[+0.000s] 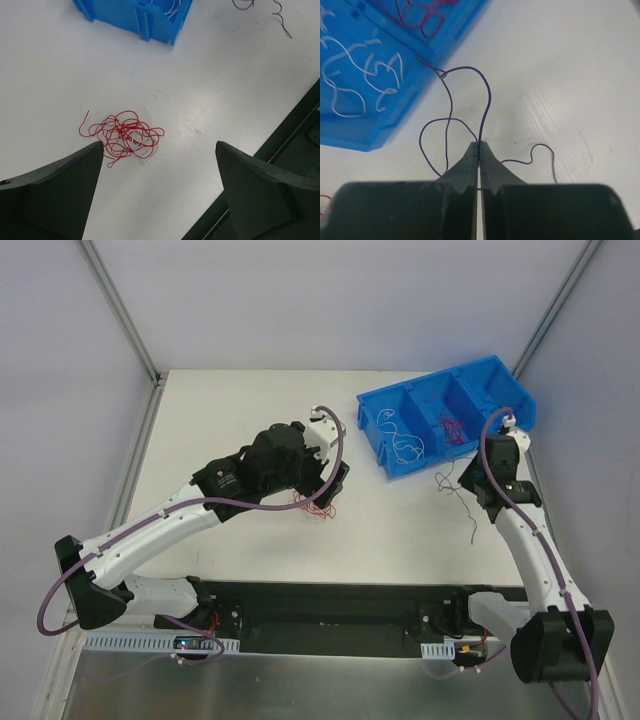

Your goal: Untangle the cables

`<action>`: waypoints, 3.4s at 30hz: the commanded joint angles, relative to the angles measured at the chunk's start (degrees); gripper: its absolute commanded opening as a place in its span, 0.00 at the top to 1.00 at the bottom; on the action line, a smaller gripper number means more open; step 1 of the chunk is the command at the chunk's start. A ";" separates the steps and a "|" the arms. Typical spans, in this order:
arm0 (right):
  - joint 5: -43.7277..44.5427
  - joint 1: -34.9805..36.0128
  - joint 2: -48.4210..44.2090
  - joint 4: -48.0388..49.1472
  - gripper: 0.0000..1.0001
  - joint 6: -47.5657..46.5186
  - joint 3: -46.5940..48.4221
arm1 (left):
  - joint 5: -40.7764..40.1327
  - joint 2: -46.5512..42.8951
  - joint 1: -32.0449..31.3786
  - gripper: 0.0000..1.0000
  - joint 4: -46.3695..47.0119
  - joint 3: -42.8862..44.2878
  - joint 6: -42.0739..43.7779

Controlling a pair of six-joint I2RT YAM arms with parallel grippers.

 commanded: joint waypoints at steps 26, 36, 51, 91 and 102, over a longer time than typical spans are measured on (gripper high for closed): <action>-11.17 -20.61 37.30 24.52 1.00 -12.29 52.54 | -4.58 -1.11 -2.82 0.06 1.66 -0.72 3.43; -29.30 -22.55 55.42 34.91 1.00 -12.82 55.45 | -7.75 0.47 -2.73 0.05 1.66 -0.90 4.92; -21.91 -22.64 59.72 26.41 1.00 -19.41 53.93 | -6.78 -0.23 -2.73 0.05 1.84 -0.81 4.66; -7.07 -22.12 68.51 1.61 0.44 15.39 64.48 | -6.61 -1.02 -3.61 0.04 1.92 -0.98 4.57; -6.28 -19.04 73.61 1.78 0.92 12.42 73.01 | -6.96 -0.85 -3.61 0.04 2.01 -1.07 4.84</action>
